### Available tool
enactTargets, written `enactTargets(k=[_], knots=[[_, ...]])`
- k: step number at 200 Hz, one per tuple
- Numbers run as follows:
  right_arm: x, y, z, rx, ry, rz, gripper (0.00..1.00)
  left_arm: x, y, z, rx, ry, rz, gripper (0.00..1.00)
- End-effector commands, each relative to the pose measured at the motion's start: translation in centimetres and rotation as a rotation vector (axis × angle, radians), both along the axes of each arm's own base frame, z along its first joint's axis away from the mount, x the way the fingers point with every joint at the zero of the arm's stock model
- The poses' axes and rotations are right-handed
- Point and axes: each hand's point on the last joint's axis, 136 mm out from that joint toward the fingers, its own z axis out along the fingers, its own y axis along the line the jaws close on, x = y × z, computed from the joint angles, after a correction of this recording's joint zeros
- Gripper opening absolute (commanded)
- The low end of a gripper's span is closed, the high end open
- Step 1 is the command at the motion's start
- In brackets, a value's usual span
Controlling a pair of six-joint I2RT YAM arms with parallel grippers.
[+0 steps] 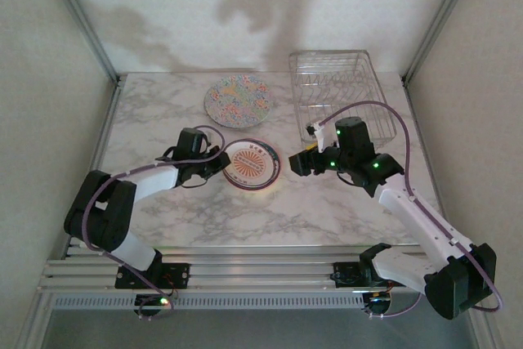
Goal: Unload the plates from the dish rack
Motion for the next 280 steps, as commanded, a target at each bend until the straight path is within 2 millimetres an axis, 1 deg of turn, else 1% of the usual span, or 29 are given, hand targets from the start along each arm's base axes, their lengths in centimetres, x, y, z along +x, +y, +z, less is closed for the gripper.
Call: enactTargets(k=[1, 81, 122, 182, 217, 237, 280], knots=[[0.1, 0.9, 1.5, 0.038, -0.025, 0.023, 0.73, 0.5, -0.2, 0.3, 0.031, -0.011, -0.023, 0.18], [0.4, 1.0, 1.7, 0.039, -0.022, 0.020, 0.73, 0.3, -0.1, 0.0, 0.137, 0.025, -0.042, 0.44], [0.5, 1.1, 1.7, 0.038, -0.020, 0.019, 0.73, 0.1, 0.4, -0.6, 0.192, 0.057, -0.031, 0.45], [0.8, 1.1, 1.8, 0.031, -0.019, 0.015, 0.74, 0.2, 0.6, -1.2, 0.274, 0.091, -0.037, 0.44], [0.8, 1.1, 1.9, 0.032, -0.022, 0.018, 0.74, 0.4, 1.1, -1.0, 0.339, 0.108, -0.029, 0.45], [0.8, 1.1, 1.8, 0.028, -0.020, 0.017, 0.74, 0.6, 1.4, -0.5, 0.380, 0.112, -0.014, 0.45], [0.9, 1.0, 2.0, 0.024, -0.025, 0.011, 0.74, 0.2, 1.9, 0.0, 0.446, 0.129, -0.003, 0.44]])
